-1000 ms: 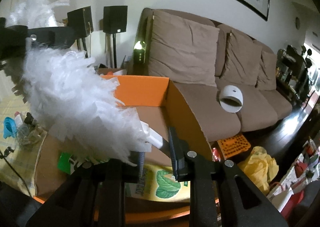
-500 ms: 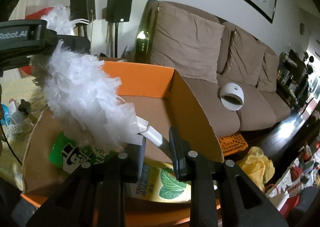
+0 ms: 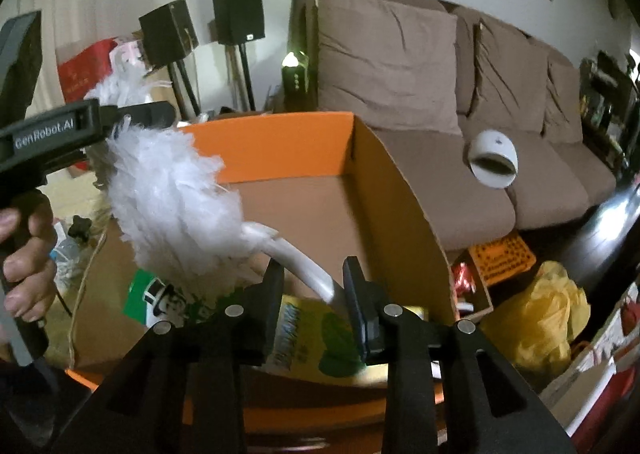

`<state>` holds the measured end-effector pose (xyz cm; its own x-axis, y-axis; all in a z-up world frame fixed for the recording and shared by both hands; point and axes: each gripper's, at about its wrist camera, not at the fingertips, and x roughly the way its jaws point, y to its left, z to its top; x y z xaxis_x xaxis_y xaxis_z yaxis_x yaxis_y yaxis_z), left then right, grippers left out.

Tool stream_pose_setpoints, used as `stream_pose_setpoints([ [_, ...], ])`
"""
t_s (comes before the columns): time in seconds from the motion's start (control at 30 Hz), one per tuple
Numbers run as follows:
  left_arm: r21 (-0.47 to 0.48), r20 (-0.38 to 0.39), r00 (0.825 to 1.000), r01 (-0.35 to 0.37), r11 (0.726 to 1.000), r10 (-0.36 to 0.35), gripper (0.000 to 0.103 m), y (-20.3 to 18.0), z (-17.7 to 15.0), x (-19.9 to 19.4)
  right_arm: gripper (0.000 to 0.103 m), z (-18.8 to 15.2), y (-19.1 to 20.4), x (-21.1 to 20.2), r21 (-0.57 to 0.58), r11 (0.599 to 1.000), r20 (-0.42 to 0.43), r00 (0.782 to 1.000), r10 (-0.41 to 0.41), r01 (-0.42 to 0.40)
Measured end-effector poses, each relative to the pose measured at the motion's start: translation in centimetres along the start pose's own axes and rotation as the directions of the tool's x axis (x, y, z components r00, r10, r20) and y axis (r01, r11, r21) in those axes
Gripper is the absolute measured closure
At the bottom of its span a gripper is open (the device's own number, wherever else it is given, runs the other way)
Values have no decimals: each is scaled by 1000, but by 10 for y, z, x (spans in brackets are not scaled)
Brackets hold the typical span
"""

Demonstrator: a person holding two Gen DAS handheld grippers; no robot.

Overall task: Organize objects
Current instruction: 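Open both grippers to release the duster and lift them away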

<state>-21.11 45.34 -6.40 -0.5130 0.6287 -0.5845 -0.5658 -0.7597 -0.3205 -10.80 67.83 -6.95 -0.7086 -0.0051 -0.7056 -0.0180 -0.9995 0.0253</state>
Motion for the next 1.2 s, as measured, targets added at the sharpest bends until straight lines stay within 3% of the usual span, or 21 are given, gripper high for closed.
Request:
stream_pose_setpoints([
  [0.23,30,-18,999,-33,999,34,37,0,-6,13,72,-3,1,11,0,999,-27,999,-35,35],
  [0.37,47,1,999,-43,998,43,13,-3,-8,9,72,-3,-5,13,34,999,-33,999,-27,28],
  [0.43,65,14,999,-31,997,30,6,-6,-8,4,72,-4,-8,12,49,998,-34,999,-33,35],
  [0.53,71,3,1000,14,997,-14,5,-6,-7,-3,72,-4,-11,14,60,997,-42,998,-47,49],
  [0.67,-14,-15,1000,9,1000,-9,5,11,-3,-8,72,-4,-9,14,52,997,-47,997,-55,57],
  [0.77,-44,-34,998,-47,998,45,5,24,-4,-10,72,-3,-8,9,51,997,-31,998,-56,58],
  [0.97,18,-90,979,-183,983,183,5,32,-11,-18,72,4,-9,-8,84,995,6,999,-50,49],
  [1.2,78,-93,967,-230,970,236,5,26,-20,-45,72,16,7,-34,93,996,57,998,-9,4],
])
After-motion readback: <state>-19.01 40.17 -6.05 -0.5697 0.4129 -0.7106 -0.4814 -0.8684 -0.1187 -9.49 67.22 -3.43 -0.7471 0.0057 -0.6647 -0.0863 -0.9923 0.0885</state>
